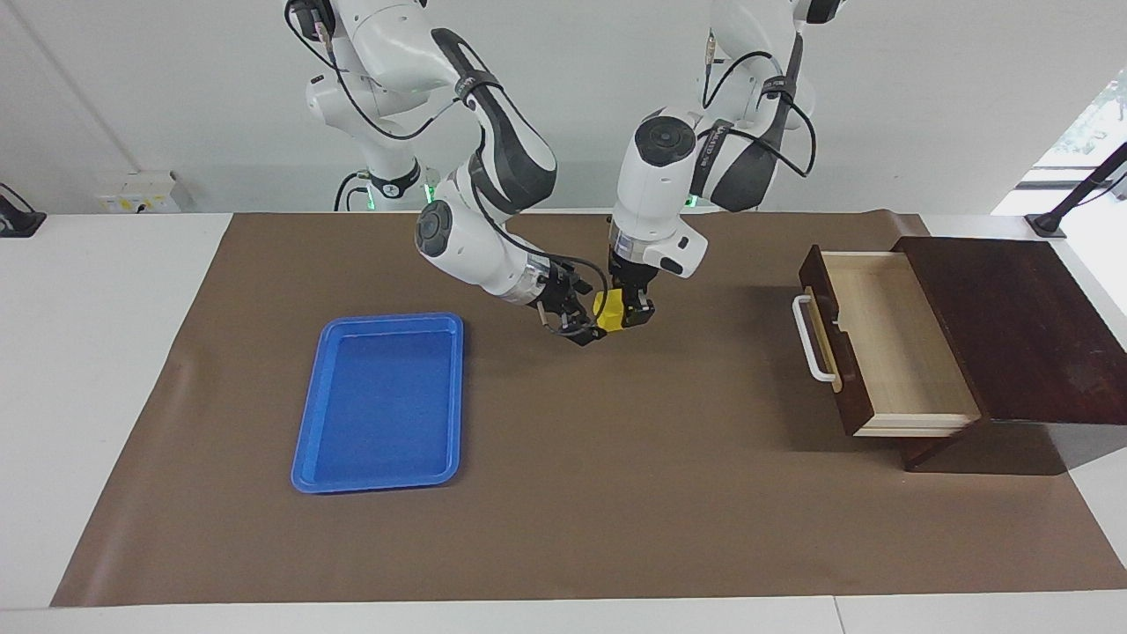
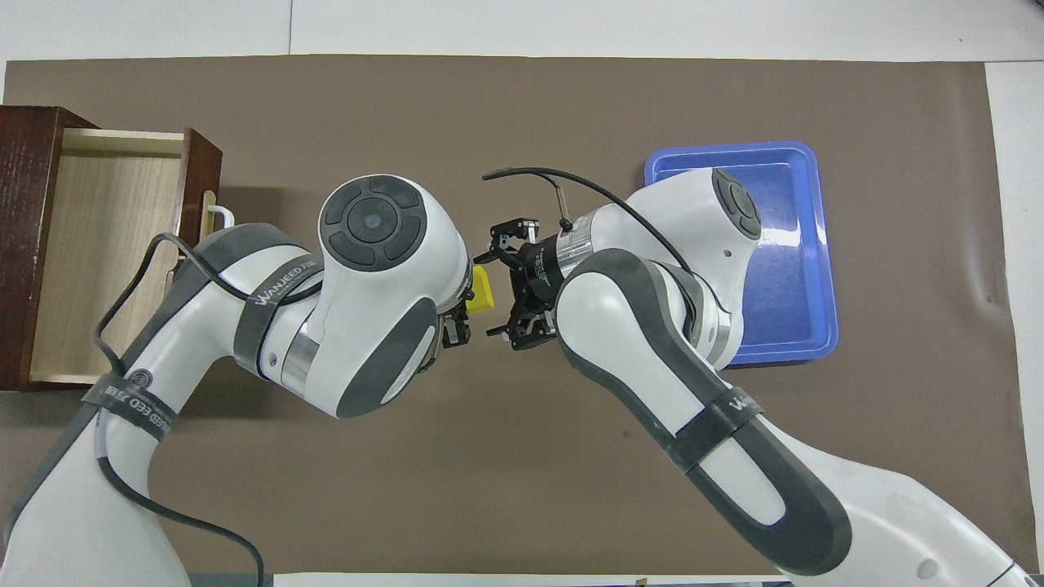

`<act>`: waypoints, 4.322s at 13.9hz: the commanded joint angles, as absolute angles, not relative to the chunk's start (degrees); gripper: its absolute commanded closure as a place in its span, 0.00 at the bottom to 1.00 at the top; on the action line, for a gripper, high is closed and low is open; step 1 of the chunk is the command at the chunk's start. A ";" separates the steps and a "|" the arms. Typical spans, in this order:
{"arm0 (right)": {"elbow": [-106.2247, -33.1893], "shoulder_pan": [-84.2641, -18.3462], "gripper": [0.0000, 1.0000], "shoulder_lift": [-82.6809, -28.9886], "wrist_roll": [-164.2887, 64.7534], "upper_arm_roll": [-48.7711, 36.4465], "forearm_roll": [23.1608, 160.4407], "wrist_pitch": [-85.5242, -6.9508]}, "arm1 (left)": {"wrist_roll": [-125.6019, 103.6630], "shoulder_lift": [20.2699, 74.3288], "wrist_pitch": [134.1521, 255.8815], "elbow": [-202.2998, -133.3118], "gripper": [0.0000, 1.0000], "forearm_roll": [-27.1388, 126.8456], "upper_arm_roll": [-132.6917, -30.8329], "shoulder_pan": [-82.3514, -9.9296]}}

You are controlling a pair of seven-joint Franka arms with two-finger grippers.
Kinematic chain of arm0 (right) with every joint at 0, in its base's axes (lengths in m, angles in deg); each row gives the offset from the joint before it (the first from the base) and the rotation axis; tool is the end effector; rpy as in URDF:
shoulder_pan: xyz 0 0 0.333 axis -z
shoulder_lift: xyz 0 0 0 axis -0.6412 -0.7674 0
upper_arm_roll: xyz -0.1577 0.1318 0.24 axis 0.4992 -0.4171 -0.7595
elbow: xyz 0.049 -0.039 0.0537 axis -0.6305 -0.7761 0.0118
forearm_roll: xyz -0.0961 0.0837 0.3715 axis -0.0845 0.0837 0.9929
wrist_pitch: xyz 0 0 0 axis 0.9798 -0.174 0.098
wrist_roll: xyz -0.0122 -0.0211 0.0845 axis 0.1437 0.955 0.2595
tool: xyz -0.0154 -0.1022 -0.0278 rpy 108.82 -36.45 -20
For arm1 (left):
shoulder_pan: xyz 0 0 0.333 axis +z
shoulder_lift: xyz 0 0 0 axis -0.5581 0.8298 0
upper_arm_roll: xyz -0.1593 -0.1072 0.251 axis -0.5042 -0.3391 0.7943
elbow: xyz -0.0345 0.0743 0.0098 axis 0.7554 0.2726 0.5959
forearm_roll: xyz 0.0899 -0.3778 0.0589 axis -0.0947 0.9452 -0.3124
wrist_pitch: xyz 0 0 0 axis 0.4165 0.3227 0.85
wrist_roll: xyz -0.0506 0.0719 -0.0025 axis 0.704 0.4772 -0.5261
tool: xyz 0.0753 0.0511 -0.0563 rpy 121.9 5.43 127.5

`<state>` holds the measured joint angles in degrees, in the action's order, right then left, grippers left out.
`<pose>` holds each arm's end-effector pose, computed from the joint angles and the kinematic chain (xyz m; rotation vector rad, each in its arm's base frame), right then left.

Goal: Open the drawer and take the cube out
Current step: 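Hold the cube with the left gripper while the right gripper aligns, then close the right gripper on the cube and open the left gripper, then carry the cube to the tray with the right gripper while the left gripper withdraws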

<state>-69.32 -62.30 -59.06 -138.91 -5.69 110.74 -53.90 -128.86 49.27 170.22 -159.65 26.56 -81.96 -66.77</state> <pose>0.5564 0.3362 0.3876 -1.9473 1.6589 0.7906 0.5015 -0.3655 0.4461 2.0491 2.3610 -0.0649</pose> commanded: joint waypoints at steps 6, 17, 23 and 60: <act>-69.75 -63.69 0.00 -59.39 -136.34 -5.82 112.71 -56.78 | -127.72 47.70 171.50 -161.88 1.00 26.47 -81.55 -67.23; -70.11 -63.43 0.27 -59.39 -135.73 -5.82 112.72 -57.05 | -127.10 47.70 171.68 -161.88 1.00 26.47 -81.46 -66.97; -70.02 -63.43 1.00 -59.39 -135.64 -5.82 112.72 -57.05 | -126.57 47.79 171.59 -161.70 1.00 26.47 -81.46 -66.71; -77.39 -27.84 1.00 -63.35 -108.13 -3.88 102.96 -44.47 | -79.56 44.36 174.97 -167.26 0.00 16.89 -81.54 -24.95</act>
<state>-74.53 -28.68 -64.52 -109.65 -3.48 103.75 -42.53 -81.09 45.44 179.33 -167.90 17.69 -81.12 -24.85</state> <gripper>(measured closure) 0.441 0.000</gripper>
